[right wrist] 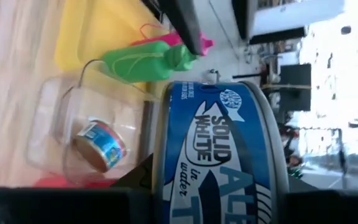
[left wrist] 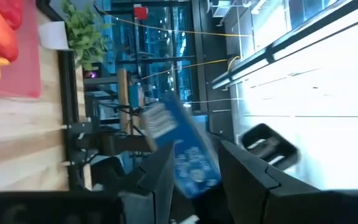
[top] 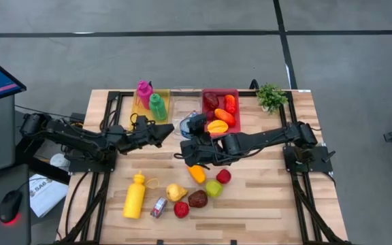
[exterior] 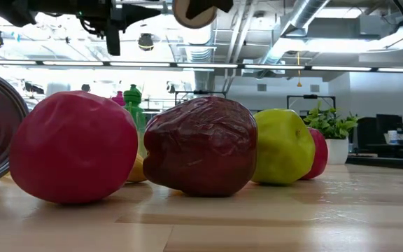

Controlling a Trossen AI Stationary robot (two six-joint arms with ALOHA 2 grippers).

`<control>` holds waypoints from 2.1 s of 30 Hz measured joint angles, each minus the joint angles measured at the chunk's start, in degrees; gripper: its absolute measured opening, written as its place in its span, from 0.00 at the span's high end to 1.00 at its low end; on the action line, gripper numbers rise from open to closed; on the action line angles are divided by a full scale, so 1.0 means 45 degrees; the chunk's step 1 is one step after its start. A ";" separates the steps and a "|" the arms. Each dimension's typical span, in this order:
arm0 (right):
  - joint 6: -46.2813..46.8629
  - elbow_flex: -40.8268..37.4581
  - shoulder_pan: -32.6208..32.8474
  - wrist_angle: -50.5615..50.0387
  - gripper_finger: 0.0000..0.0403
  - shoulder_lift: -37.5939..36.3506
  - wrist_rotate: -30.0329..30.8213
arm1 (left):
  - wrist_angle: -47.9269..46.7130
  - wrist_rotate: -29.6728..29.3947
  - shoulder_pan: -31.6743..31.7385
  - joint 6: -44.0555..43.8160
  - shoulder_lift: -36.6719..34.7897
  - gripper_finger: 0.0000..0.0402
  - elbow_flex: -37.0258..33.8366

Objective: Pick & Place Food Item
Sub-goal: Put the blue tuna can into the transparent bin

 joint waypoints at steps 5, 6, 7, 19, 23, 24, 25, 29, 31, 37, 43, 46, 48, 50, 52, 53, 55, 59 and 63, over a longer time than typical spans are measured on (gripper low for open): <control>-0.0298 -0.0014 -0.0131 0.0265 0.72 0.0232 0.0038 | -0.0102 0.0005 0.0000 0.0033 0.0089 0.62 0.0000; -0.0306 -0.0006 -0.0136 0.0345 0.72 0.0212 0.0054 | -0.0133 0.0004 -0.0001 0.0002 0.0092 0.60 0.0000; -0.0315 0.0009 -0.0136 0.0394 0.72 0.0187 0.0077 | -0.0079 0.0005 -0.0005 -0.0077 0.0091 0.57 0.0000; -0.1078 0.0000 -0.0132 0.1249 0.72 0.0562 -0.0039 | -0.0795 0.0015 -0.0014 -0.3322 0.0092 0.34 0.0000; -0.1625 0.0000 -0.0228 0.2089 0.72 0.0562 0.0095 | -0.1110 -0.0007 -0.0049 -0.3358 0.0081 0.32 0.0000; -0.1916 0.0000 -0.0228 0.2244 0.72 0.0562 0.0087 | -0.1101 -0.0020 -0.0049 -0.3374 0.0073 0.32 0.0007; -0.2195 0.0000 -0.0236 0.2306 0.72 0.0562 0.0051 | -0.1054 -0.0029 -0.0049 -0.3399 0.0073 0.31 0.0010; -0.2631 0.0000 -0.0263 0.2316 0.72 0.0562 -0.0449 | -0.0908 0.0053 -0.0049 -0.3395 0.0097 0.31 0.0010; -0.2658 0.0000 -0.0296 0.2454 0.72 0.0562 -0.0603 | -0.0917 0.0058 -0.0049 -0.3371 0.0097 0.31 0.0010; -0.3610 0.0000 -0.0403 0.2742 0.72 0.0557 -0.1063 | -0.0883 0.0012 0.0000 -0.3370 0.0097 0.32 0.0010; -0.3995 0.0004 -0.0380 0.3070 0.72 0.0555 -0.1525 | -0.0763 0.0049 -0.0005 -0.3370 0.0097 0.32 0.0005; -0.4071 0.0005 -0.0403 0.3090 0.72 0.0538 -0.1541 | -0.0763 0.0084 -0.0005 -0.3390 0.0097 0.32 0.0005; -0.4265 0.0005 -0.0417 0.3048 0.72 0.0538 -0.1541 | -0.0758 0.0307 -0.0005 -0.3395 0.0097 0.33 0.0005; -0.4295 0.0005 -0.0418 0.3051 0.72 0.0538 -0.1550 | -0.0756 0.0396 -0.0005 -0.3395 0.0097 0.36 0.0005; -0.4300 0.0005 -0.0428 0.3051 0.72 0.0538 -0.1581 | -0.0753 0.0403 -0.0005 -0.3395 0.0097 0.40 0.0005; -0.4295 0.0005 -0.0448 0.3048 0.72 0.0538 -0.1586 | -0.0753 0.0403 -0.0005 -0.3386 0.0097 0.43 0.0005; -0.4304 0.0005 -0.0453 0.3048 0.72 0.0538 -0.1594 | -0.0738 0.0403 -0.0005 -0.3379 0.0097 0.49 0.0005; -0.4449 0.0005 -0.0466 0.3010 0.72 0.0538 -0.1610 | -0.0679 0.0395 -0.0005 -0.3528 0.0095 0.60 0.0005; -0.4571 0.0005 -0.0447 0.2947 0.72 0.0538 -0.1581 | -0.0680 0.0403 -0.0005 -0.3738 0.0092 0.64 0.0005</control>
